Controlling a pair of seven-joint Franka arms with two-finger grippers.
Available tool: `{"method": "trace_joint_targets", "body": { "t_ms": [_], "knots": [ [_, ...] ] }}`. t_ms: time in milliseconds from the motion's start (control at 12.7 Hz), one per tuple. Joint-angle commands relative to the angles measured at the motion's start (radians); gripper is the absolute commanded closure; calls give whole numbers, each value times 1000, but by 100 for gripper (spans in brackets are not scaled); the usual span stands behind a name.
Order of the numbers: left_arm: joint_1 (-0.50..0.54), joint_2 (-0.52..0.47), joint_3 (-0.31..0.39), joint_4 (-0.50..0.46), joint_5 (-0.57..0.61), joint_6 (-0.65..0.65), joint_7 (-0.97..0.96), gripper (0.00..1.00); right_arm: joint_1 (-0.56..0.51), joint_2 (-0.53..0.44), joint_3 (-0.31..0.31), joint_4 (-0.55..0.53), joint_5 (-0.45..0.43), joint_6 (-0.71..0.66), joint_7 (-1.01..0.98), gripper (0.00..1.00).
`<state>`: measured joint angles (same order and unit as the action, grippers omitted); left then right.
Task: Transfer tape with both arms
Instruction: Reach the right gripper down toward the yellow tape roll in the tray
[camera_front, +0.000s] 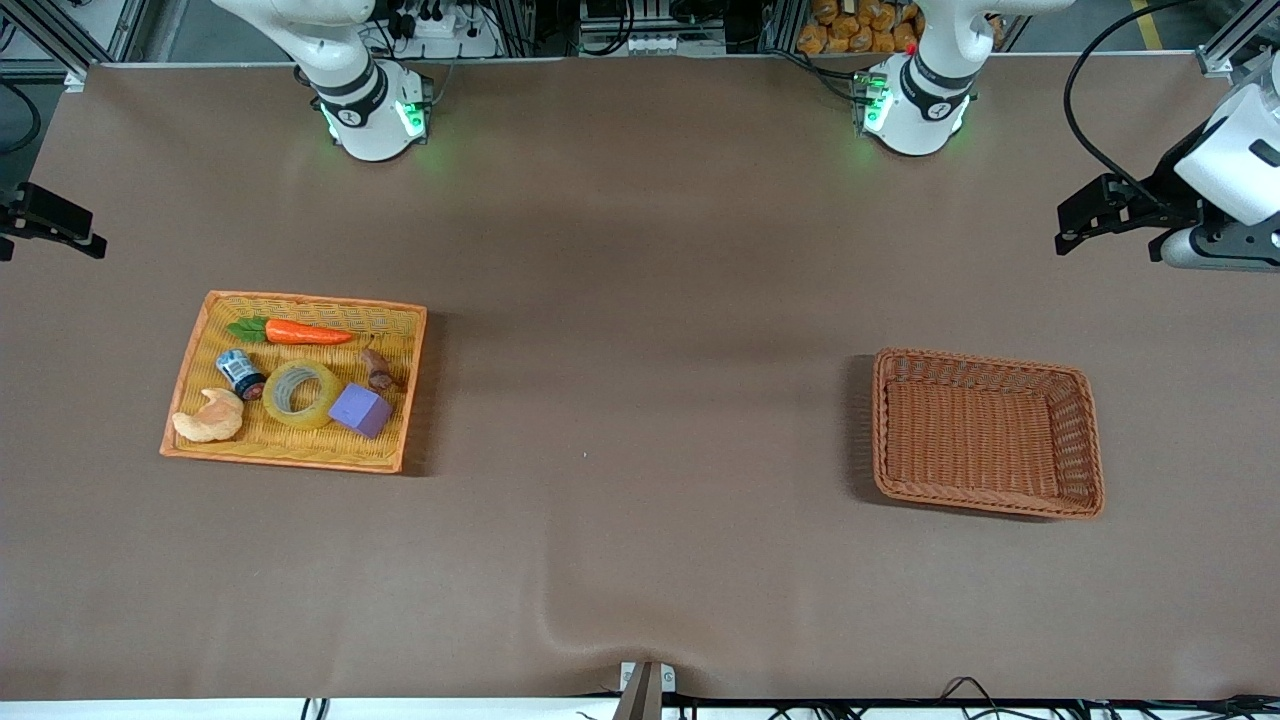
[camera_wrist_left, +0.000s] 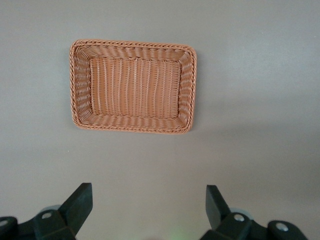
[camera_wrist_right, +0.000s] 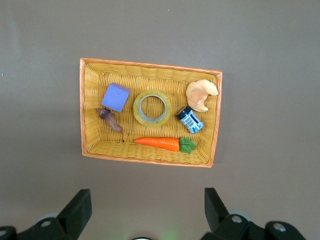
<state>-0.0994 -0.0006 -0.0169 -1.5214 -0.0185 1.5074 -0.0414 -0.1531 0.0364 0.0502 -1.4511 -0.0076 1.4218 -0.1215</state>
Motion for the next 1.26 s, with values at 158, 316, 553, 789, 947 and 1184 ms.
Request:
{"method": "trace_joint_targets", "body": {
  "t_ms": [158, 316, 553, 789, 947, 1184],
  "knots": [
    [9, -6, -3, 1, -12, -15, 18, 0, -11, 3, 14, 9, -22, -14, 5, 0],
    [9, -4, -3, 1, -12, -15, 18, 0, -11, 2, 14, 8, -22, -18, 11, 0],
    [9, -4, -3, 1, -12, -13, 18, 0, -13, 5, 14, -6, -22, 5, 5, 0],
    [10, -2, -3, 1, -14, -13, 18, 0, 27, 31, 14, -41, -22, 14, -3, 0],
    [10, -2, -3, 1, -14, -13, 18, 0, 61, 53, 14, -122, -22, 72, -3, 0],
    [10, -2, -3, 1, -14, -15, 18, 0, 70, 54, 14, -291, -22, 282, -12, 0]
  ]
}}
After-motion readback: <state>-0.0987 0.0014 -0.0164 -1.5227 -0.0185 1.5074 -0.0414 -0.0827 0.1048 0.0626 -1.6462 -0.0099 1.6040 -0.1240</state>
